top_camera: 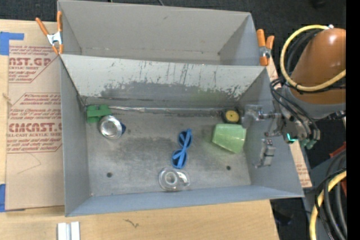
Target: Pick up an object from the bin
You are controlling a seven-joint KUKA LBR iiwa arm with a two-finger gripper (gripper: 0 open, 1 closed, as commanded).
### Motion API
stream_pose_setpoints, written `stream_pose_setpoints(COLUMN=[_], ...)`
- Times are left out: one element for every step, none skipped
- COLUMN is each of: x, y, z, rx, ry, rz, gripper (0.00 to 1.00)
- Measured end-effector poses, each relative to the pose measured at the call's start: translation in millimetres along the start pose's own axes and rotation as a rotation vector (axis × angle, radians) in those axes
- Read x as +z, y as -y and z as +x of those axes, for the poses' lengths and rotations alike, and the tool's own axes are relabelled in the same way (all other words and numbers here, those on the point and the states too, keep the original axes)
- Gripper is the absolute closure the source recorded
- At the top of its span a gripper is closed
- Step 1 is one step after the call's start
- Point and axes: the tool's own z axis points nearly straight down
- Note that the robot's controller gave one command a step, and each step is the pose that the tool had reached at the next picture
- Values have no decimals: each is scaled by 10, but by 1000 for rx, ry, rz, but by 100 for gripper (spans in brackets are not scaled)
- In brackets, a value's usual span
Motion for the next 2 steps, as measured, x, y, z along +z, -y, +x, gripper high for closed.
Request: stream_pose_setpoints(x=[1593,1573], y=[-169,-771], z=[-227,-561], rx=[-106,-188], ry=[8,11], rz=[-3,-1], gripper=[0,0])
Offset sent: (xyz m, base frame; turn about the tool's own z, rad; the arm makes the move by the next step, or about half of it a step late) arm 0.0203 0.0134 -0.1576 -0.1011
